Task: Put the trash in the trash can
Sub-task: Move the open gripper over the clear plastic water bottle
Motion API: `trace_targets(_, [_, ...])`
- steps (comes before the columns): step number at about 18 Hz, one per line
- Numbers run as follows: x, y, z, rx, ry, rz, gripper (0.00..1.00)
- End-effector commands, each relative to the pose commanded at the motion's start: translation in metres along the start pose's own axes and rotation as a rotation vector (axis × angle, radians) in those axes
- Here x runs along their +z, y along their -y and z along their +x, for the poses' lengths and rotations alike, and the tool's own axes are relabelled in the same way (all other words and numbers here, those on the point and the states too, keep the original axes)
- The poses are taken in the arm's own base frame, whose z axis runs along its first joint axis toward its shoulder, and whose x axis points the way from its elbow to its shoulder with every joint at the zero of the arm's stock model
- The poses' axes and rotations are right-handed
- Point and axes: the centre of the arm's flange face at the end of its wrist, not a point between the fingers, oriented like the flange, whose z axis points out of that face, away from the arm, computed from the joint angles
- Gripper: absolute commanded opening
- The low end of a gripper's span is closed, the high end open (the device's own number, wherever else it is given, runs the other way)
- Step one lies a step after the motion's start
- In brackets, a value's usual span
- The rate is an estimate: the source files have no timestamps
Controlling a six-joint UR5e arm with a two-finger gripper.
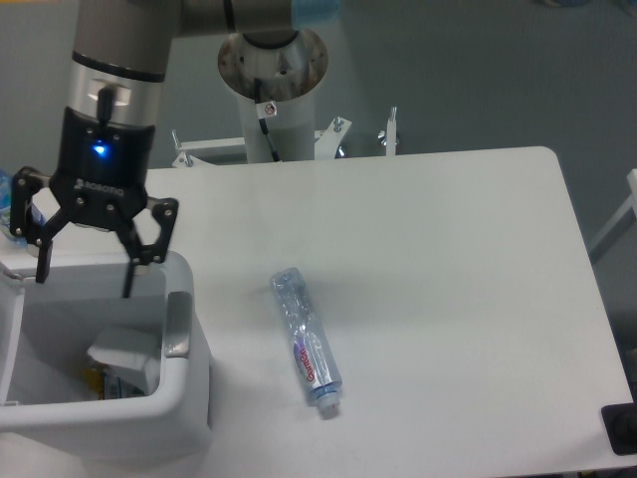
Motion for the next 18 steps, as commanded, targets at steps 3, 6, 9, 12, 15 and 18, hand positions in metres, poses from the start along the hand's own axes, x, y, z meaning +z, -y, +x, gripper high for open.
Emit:
trace_targets(3, [-0.008, 0.015, -0.05, -0.084, 0.059, 0.026, 1.0])
trace_targets(6, [-0.005, 0.015, -0.097, -0.128, 0.157, 0.021, 1.0])
trace_targets(9, [0.017, 0.014, -0.15, -0.166, 0.292, -0.013, 1.0])
trace_targets(12, [0.056, 0.012, -0.186, -0.147, 0.306, -0.074, 1.0])
trace_targets(15, [0.11, -0.006, -0.214, -0.092, 0.304, -0.17, 1.0])
trace_targets(18, [0.155, -0.03, -0.239, -0.079, 0.332, -0.257, 1.0])
